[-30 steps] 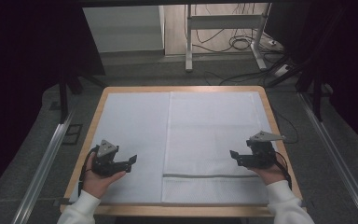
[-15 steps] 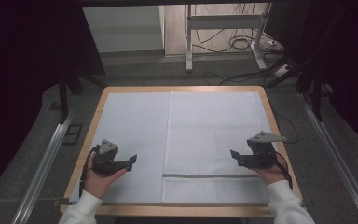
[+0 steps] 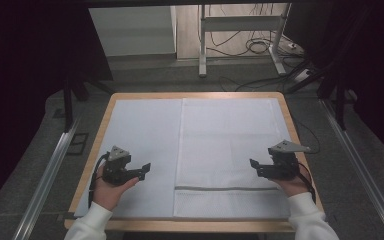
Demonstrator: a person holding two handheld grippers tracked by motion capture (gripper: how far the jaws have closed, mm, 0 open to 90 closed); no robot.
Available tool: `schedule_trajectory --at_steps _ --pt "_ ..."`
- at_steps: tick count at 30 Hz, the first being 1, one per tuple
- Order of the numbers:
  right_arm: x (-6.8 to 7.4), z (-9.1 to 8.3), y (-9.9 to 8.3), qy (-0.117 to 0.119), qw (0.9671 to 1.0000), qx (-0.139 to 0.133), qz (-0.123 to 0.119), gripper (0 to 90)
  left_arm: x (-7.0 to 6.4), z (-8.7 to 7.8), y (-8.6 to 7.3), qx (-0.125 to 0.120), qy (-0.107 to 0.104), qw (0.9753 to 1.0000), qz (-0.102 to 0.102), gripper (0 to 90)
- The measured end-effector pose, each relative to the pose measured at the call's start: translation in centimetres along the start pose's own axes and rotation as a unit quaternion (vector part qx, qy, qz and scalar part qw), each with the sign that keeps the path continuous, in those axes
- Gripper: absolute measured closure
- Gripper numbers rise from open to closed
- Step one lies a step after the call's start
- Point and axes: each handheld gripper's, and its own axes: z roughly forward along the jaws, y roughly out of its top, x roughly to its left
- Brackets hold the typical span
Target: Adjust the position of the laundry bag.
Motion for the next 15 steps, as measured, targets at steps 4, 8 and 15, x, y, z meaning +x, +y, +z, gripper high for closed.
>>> schedule_trajectory --at_steps 4,8,15 --pt "0.0 0.0 -0.1 0.0 1.0 0.0 -0.001 18.9 -0.1 0.1 0.4 -0.011 0.011 0.9999 0.002 20.2" --pt "0.0 0.0 -0.1 -0.003 1.0 0.003 0.001 18.9 -0.3 0.2 0.7 -0.008 0.001 1.0 0.001 20.4" --pt "-0.1 0.0 -0.1 -0.006 1.0 0.005 0.001 18.8 -1.2 0.9 2.3 0.021 -0.021 0.9996 -0.002 24.5"
